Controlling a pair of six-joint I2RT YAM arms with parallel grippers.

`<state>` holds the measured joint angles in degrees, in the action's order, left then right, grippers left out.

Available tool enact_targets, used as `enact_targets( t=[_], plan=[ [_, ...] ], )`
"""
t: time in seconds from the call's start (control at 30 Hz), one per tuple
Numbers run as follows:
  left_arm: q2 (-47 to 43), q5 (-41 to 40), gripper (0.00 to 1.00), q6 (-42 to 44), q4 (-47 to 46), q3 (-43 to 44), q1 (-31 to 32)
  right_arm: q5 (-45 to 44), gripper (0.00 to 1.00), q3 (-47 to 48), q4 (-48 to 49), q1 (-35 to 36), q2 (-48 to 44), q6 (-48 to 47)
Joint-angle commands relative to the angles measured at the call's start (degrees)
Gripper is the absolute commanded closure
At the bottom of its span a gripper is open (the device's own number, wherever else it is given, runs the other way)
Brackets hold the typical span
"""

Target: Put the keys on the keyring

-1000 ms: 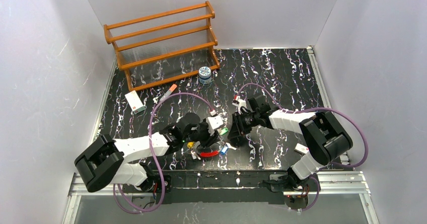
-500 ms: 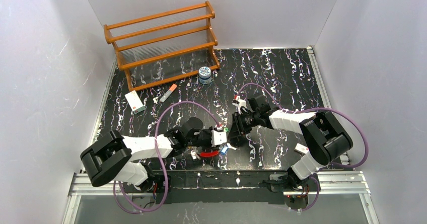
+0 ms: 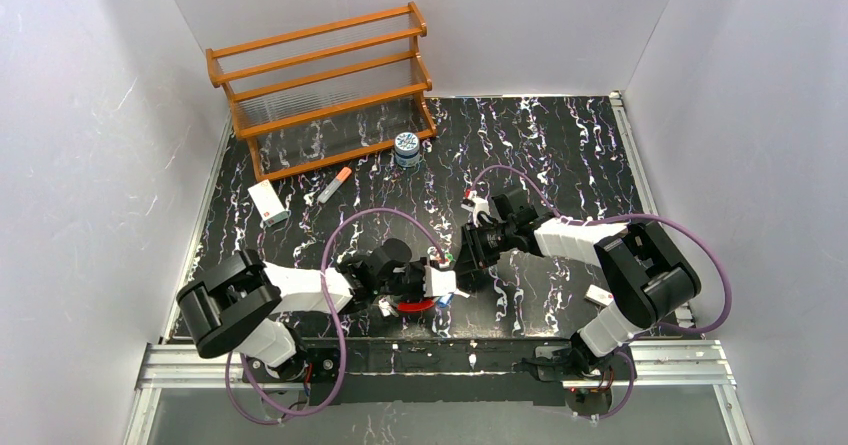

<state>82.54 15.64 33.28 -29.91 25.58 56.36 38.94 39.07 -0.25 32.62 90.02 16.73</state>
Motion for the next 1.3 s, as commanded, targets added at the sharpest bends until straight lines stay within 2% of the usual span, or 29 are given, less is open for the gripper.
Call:
enact_targets(
  t=[0.0, 0.63, 0.97, 1.27],
  plan=[
    [0.56, -3.14, 0.74, 1.62, -0.21, 0.21, 0.55, 0.87, 0.65, 1.27, -0.21, -0.17, -1.56, -0.30],
    [2.65, -3.24, 0.77, 2.23, -2.46, 1.37, 1.12, 2.50, 0.65, 2.67, -0.19, -0.10, -0.27, -0.44],
    [3.60, -4.36, 0.93, 1.19, -2.78, 2.53, 1.30, 4.58, 0.66, 2.98, -0.19, -0.13, -0.28, -1.17],
    [1.74, -5.56, 0.97, -0.89, -2.70, 2.10, 1.31, 6.07, 0.61, 3.27, 2.20, -0.02, 0.80, -1.00]
  ],
)
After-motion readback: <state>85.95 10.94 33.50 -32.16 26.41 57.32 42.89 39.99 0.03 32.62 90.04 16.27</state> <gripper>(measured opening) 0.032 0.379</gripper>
